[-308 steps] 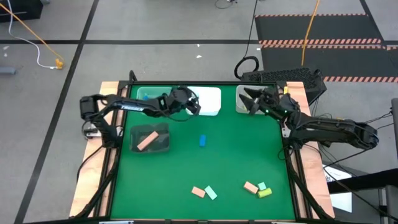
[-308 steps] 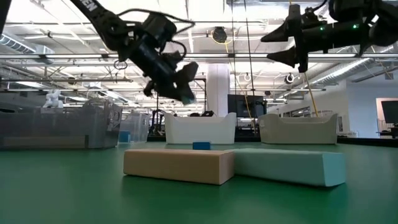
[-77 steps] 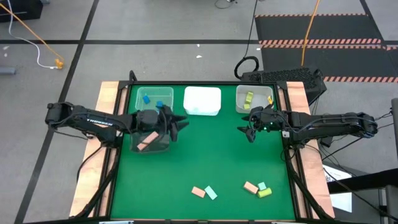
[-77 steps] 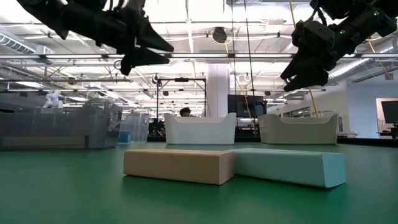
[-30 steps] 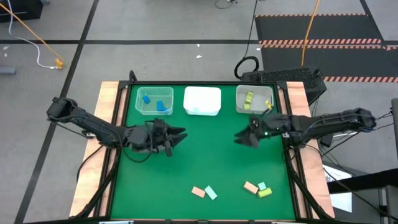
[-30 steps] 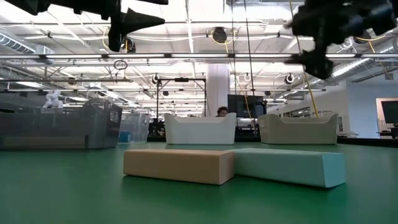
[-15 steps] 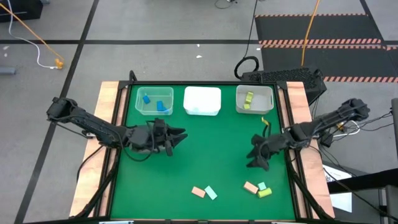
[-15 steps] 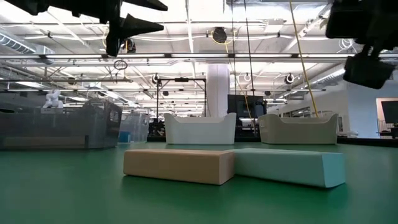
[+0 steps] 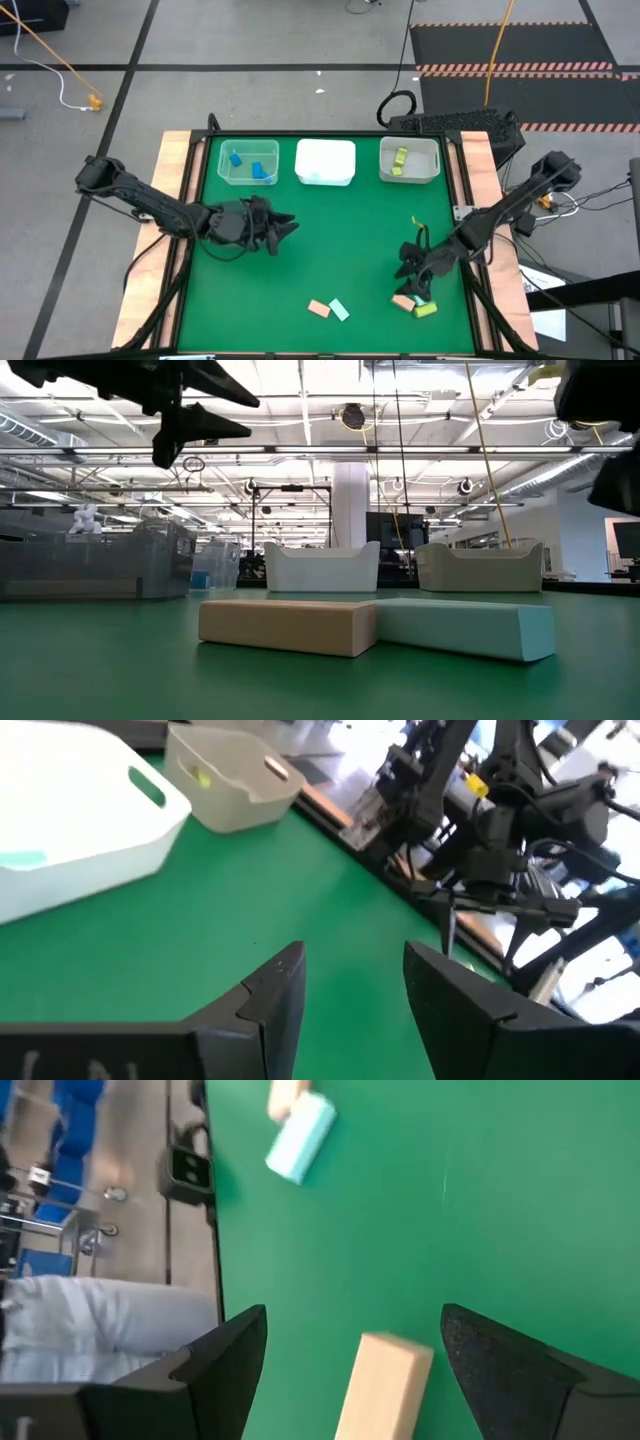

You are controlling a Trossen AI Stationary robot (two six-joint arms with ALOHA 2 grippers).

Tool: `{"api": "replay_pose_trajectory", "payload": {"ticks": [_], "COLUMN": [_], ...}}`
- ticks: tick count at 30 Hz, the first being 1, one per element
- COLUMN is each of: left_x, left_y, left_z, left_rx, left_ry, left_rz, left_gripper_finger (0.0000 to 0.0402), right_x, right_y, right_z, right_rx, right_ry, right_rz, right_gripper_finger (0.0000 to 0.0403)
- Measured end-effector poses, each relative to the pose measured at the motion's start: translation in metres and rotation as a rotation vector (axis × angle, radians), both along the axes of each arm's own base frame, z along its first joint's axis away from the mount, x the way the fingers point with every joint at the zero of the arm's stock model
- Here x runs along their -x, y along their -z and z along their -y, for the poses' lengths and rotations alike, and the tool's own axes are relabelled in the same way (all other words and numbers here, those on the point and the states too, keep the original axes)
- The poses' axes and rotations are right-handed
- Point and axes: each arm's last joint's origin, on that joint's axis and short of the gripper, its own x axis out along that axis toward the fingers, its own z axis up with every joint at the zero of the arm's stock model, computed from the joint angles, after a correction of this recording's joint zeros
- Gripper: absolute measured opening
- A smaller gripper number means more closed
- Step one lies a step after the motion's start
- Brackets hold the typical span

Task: Sort & place blocks by color
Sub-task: Put the light brown block into the black bin

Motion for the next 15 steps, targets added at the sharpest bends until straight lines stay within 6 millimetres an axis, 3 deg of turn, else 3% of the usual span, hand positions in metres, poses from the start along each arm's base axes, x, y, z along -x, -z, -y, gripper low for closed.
{"api": "replay_pose_trajectory", "payload": {"ticks": [8, 15], "left_x": [0.007, 0.013], "left_y": [0.005, 0.009], "left_z": [0.018, 0.030], "left_rx": [0.015, -0.003], "left_ry": [0.099, 0.154], "left_rz": [-0.052, -0.095], "left_gripper_finger": [0.0170, 0.0170], "right_x": [-0.012, -0.028], "right_y": [0.010, -0.001], "right_z": [-0.033, -0.052], "right_rx": [0.049, 0.418], "right_ry": [-0.065, -0.172], "right_rz": [-0.131, -0.212], "right_gripper_finger": [0.0290, 0.0290]}}
